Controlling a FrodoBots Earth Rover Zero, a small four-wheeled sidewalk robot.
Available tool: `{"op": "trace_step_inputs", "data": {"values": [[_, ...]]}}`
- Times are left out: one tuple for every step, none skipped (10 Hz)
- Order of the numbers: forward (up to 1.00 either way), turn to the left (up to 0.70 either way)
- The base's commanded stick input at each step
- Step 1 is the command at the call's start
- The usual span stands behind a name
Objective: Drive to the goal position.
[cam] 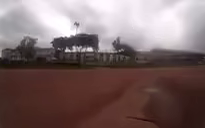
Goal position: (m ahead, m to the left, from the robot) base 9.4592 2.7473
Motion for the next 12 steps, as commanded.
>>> {"op": "trace_step_inputs", "data": {"values": [[0.7, 0.0], [0.7, 0.0], [0.7, 0.0], [0.7, 0.18], [0.7, 0.35], [0.7, 0.35], [0.7, 0.35], [0.7, 0.35], [0.7, 0.35], [0.7, 0.34], [0.7, 0.24], [0.7, 0.14]]}}
